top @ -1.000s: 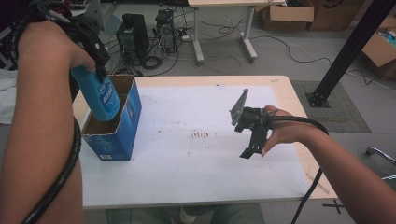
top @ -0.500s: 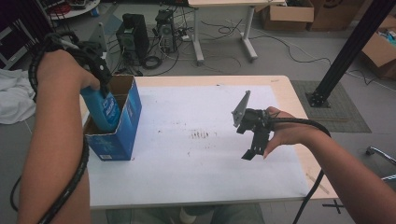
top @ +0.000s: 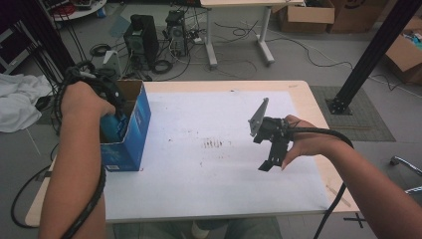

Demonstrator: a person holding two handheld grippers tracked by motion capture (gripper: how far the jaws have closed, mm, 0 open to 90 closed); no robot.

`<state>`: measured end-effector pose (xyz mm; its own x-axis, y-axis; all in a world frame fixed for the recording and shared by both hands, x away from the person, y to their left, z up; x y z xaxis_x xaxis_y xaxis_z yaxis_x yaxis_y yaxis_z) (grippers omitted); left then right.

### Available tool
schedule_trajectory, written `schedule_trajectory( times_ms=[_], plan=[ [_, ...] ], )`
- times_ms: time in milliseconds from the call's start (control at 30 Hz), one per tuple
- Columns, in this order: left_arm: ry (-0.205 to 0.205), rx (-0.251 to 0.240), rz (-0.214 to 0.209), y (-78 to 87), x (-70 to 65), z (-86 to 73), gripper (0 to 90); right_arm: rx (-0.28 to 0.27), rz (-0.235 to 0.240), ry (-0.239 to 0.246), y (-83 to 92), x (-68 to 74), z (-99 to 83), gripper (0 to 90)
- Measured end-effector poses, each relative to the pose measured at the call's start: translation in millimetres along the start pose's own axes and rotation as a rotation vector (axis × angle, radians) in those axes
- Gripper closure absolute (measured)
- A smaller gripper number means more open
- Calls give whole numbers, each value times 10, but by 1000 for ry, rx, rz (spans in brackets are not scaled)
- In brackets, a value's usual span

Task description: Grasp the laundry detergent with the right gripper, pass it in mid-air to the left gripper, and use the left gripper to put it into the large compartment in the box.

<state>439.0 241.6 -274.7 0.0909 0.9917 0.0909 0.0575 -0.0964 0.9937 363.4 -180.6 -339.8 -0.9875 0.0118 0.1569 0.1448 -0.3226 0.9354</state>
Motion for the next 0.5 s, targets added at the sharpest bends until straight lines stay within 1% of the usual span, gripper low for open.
schedule_trajectory(
  times_ms=[67, 167, 233, 333, 367, 433, 467, 500],
  plan=[
    [3, -3, 0, -68, -1, 11, 383, -2, 1, -3, -3, -3, -9, 11],
    [5, 8, -4, -155, 5, 26, 383, -1, -2, -5, -6, -10, -21, 14],
    [14, 1, -2, -217, 4, 34, 383, -2, 2, -9, -10, -16, -30, 14],
    [10, 18, 7, -294, 14, 43, 383, -1, 5, -14, -23, -23, -46, 14],
    [8, 18, 10, -320, 18, 46, 383, -1, 3, -13, -27, -28, -52, 14],
    [17, 12, 13, -374, 20, 50, 383, 0, 5, -17, -32, -31, -65, 15],
    [12, 8, 19, -398, 25, 53, 383, -1, 5, -18, -33, -32, -70, 14],
    [14, 10, 15, -418, 21, 55, 383, 0, 4, -19, -34, -35, -75, 15]
  ],
)
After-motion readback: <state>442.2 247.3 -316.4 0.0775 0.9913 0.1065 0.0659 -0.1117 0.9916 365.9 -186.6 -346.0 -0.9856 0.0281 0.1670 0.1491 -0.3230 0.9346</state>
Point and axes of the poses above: each handheld gripper's, and its own axes: y roughly backward along the jaws, z roughly out of its top, x roughly to its left, the point moved 4 cm from there along -y, roughly forward along the jaws, and after that the axes turned 1 degree about z, right-handed, at the moved point
